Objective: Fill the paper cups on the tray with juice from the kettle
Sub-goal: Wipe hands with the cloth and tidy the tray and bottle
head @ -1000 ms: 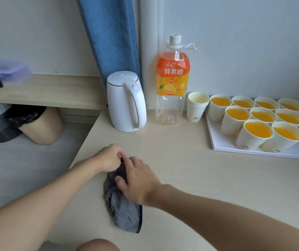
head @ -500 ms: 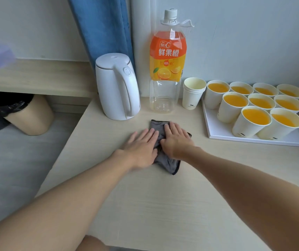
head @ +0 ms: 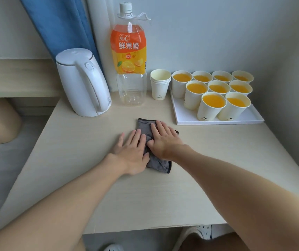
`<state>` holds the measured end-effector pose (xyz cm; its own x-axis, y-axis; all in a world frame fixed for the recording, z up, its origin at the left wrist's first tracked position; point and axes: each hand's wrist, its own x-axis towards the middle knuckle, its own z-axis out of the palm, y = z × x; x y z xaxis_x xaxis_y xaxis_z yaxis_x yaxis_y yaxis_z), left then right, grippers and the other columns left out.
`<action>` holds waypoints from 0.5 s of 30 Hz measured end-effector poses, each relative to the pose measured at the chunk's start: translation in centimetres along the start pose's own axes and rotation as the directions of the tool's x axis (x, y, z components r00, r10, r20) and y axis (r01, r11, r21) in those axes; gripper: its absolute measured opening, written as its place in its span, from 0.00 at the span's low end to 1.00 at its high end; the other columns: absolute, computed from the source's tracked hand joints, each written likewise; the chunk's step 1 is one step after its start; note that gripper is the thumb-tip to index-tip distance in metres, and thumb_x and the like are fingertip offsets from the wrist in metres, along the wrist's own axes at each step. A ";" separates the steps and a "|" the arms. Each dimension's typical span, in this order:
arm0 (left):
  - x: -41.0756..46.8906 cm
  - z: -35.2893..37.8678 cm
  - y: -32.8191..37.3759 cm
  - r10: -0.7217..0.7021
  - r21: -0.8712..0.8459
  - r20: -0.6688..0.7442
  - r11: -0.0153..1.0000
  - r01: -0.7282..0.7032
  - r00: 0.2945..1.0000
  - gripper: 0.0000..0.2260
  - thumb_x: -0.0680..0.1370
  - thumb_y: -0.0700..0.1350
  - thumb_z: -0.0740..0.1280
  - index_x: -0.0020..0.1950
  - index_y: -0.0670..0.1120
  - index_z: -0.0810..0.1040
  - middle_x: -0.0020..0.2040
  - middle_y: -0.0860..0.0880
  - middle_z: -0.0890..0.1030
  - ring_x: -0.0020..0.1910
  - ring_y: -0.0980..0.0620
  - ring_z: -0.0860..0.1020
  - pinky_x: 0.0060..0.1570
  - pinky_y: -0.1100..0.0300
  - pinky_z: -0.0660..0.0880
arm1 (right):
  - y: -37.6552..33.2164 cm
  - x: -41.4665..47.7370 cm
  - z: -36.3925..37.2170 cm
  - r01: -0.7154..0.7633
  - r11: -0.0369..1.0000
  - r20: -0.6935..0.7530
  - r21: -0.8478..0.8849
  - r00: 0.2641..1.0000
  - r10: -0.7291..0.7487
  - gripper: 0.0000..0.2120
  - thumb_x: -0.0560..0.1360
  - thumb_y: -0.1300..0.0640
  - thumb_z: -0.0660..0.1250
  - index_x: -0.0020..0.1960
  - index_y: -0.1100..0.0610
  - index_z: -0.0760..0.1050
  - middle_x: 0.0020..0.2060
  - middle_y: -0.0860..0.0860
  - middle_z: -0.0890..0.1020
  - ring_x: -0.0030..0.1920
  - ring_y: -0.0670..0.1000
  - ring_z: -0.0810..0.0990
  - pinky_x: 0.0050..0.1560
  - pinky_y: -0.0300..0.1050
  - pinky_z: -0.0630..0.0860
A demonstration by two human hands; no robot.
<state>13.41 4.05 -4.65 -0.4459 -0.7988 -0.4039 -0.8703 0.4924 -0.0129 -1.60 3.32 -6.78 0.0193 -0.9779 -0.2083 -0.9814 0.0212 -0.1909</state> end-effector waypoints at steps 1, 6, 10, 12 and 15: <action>-0.3 0.0 0.9 0.014 0.027 0.008 1.000 -0.014 1.000 0.32 0.86 0.57 0.47 0.84 0.43 0.41 0.85 0.44 0.37 0.83 0.47 0.37 0.80 0.40 0.38 | 0.5 -1.1 0.1 -0.006 1.000 -0.005 0.002 1.000 0.006 0.32 0.79 0.46 0.47 0.80 0.54 0.43 0.79 0.53 0.44 0.78 0.51 0.41 0.77 0.50 0.41; -0.7 -0.3 6.6 0.169 0.049 -0.073 0.985 -0.165 0.983 0.31 0.83 0.54 0.55 0.81 0.40 0.54 0.85 0.41 0.43 0.84 0.47 0.41 0.81 0.43 0.40 | 4.9 -6.1 0.5 -0.040 0.999 -0.013 -0.001 0.999 0.040 0.32 0.80 0.45 0.45 0.80 0.55 0.43 0.79 0.52 0.43 0.79 0.51 0.41 0.77 0.49 0.41; -0.1 0.0 11.7 0.223 0.016 -0.057 0.975 -0.223 0.973 0.36 0.84 0.54 0.53 0.84 0.44 0.37 0.85 0.41 0.40 0.84 0.46 0.40 0.81 0.48 0.39 | 9.0 -9.2 0.3 -0.111 0.987 -0.015 -0.114 0.994 0.110 0.32 0.79 0.43 0.38 0.80 0.55 0.40 0.79 0.53 0.42 0.78 0.52 0.38 0.77 0.52 0.41; 0.6 -0.1 13.2 0.203 0.053 -0.035 0.978 -0.201 0.979 0.35 0.84 0.56 0.51 0.84 0.45 0.36 0.84 0.41 0.38 0.84 0.45 0.38 0.81 0.47 0.37 | 10.1 -10.4 0.3 -0.143 0.984 -0.041 -0.110 0.989 0.139 0.29 0.83 0.46 0.41 0.80 0.55 0.41 0.79 0.53 0.41 0.78 0.52 0.37 0.77 0.52 0.40; 1.4 -0.3 13.5 0.173 0.106 -0.012 0.980 -0.171 0.985 0.34 0.85 0.59 0.48 0.84 0.46 0.35 0.84 0.43 0.36 0.83 0.46 0.36 0.81 0.44 0.37 | 10.6 -11.0 0.5 -0.132 0.991 -0.036 0.008 0.991 0.132 0.28 0.84 0.46 0.42 0.80 0.55 0.42 0.79 0.52 0.42 0.78 0.50 0.39 0.77 0.49 0.38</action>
<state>1.01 9.45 -5.14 -0.5923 -0.7056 -0.3889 -0.7541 0.6555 -0.0408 -12.12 14.38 -7.00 -0.1175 -0.9733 -0.1974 -0.9737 0.1520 -0.1698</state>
